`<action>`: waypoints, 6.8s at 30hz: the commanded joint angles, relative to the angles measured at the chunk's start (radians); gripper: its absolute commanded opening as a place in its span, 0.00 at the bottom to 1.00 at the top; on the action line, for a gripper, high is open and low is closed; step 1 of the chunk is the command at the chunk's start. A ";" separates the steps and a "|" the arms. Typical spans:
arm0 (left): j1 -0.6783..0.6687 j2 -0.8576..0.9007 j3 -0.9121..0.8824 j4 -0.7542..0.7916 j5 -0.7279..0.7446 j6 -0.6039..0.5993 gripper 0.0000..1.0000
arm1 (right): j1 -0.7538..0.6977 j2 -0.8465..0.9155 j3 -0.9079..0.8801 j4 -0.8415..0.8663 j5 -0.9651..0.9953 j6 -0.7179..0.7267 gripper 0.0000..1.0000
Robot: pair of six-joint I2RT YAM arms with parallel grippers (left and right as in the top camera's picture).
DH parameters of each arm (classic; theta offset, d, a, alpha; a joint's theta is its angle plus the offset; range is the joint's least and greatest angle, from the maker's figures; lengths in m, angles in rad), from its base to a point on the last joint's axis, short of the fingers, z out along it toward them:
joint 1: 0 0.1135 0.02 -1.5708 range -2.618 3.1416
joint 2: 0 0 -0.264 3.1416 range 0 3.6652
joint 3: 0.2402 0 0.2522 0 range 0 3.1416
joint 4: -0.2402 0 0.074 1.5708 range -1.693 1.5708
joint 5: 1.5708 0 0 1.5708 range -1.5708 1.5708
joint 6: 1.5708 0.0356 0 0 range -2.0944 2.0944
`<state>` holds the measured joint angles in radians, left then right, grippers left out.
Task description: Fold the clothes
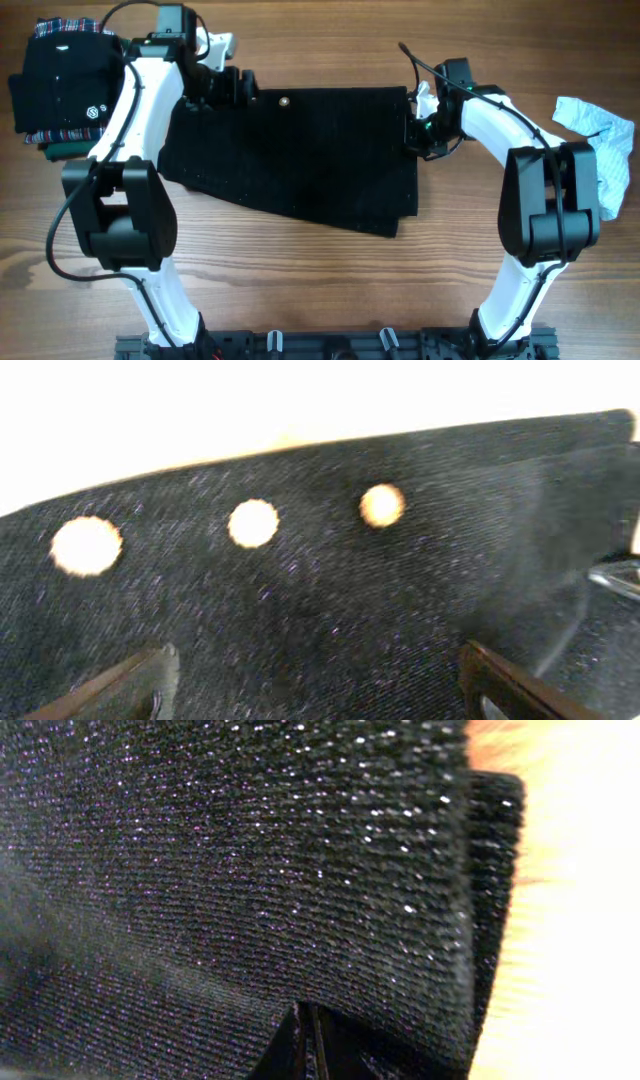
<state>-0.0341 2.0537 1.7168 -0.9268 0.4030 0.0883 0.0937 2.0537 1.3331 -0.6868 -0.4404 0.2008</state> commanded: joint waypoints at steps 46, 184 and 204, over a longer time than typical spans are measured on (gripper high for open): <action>0.388 -0.359 0.011 -0.070 -0.229 -0.366 0.96 | 0.443 0.227 0.340 -0.302 0.453 -0.014 0.21; 0.004 -0.059 0.077 -0.329 -0.191 -0.017 0.67 | -0.198 0.069 0.507 -0.573 0.046 -0.160 0.81; -0.119 -0.141 0.077 -0.251 -0.163 -0.010 0.71 | -0.260 0.070 0.386 -0.501 -0.143 -0.201 0.92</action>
<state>-0.1024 1.9018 1.7786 -1.1881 0.3222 0.0597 -0.1524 2.1353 1.7840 -1.2156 -0.4919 0.0200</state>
